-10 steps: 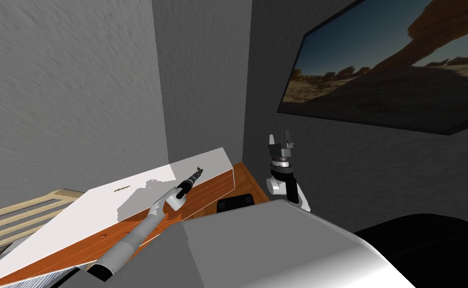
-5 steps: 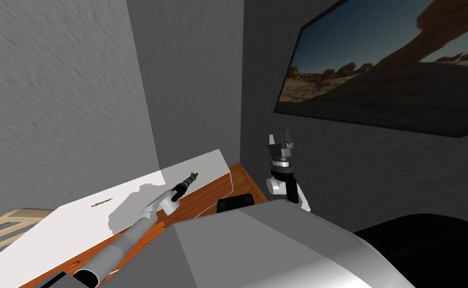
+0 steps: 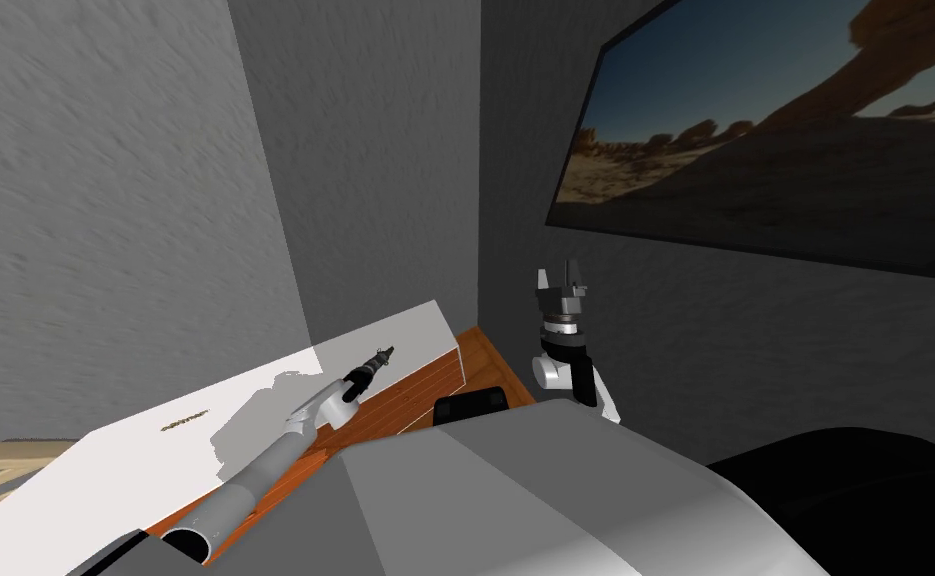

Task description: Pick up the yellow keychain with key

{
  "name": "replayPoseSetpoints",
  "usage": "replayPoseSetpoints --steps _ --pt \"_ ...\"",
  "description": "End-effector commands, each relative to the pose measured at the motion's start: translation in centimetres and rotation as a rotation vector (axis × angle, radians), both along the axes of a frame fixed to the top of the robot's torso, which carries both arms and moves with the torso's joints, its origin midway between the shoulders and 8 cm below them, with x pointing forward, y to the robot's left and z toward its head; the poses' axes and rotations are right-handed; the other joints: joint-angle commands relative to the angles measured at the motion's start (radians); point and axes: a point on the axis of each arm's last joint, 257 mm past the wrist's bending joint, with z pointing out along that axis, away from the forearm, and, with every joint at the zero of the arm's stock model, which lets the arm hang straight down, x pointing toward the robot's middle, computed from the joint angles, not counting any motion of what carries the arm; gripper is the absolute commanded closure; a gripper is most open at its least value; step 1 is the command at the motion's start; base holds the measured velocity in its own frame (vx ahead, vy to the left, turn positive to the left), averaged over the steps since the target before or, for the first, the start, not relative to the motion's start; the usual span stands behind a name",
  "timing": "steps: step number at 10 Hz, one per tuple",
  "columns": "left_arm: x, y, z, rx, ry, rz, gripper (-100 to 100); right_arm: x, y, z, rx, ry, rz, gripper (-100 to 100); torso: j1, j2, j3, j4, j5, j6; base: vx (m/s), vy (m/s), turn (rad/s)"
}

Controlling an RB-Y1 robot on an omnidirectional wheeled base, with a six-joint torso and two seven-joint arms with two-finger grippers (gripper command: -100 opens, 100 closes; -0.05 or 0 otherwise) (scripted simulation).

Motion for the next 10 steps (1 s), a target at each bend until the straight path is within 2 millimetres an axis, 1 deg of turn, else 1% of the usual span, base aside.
replayPoseSetpoints --steps 1,2,3,7,8,9,10 --pt "0.2 -0.05 -0.46 0.0 -0.003 0.005 -100 0.0 0.0 0.0 0.0 0.0 0.0 0 0.0 0.0 0.0 0.0 0.0 0.0 0.017 0.028 -0.04" --pt "0.16 -0.02 -0.28 0.0 -0.002 0.004 -100 0.0 0.0 0.0 0.0 0.0 0.0 0 0.0 0.0 0.0 0.0 0.0 0.0 -0.006 0.003 -0.012" --pt "0.19 -0.03 -0.3 0.001 -0.002 0.003 100 0.0 0.0 0.0 0.0 0.0 0.0 0 -0.001 0.002 0.001 0.0 0.0 0.0 0.0 0.0 0.0" --pt "-0.15 0.33 -0.58 0.007 0.007 0.01 100 0.0 0.0 0.0 0.0 0.0 0.0 0 0.001 0.004 0.003 0.003 0.002 0.002 0.0 -0.001 0.003" --pt "-0.12 0.3 -0.55 0.007 0.006 0.009 0 0.0 0.0 0.0 0.0 0.0 0.0 0 0.001 0.004 0.003 0.003 0.002 0.001 0.0 0.0 0.0" --pt "-0.06 0.02 0.07 0.001 0.0 -0.002 100 0.0 0.0 0.0 0.0 0.0 0.0 0 0.001 0.004 0.003 0.003 0.002 0.001 -0.005 -0.01 0.04" --pt "-0.18 0.03 0.27 0.001 0.002 -0.005 100 0.0 0.0 0.0 0.0 0.0 0.0 0 0.001 0.004 0.003 0.003 0.001 0.001 -0.012 -0.017 0.044"
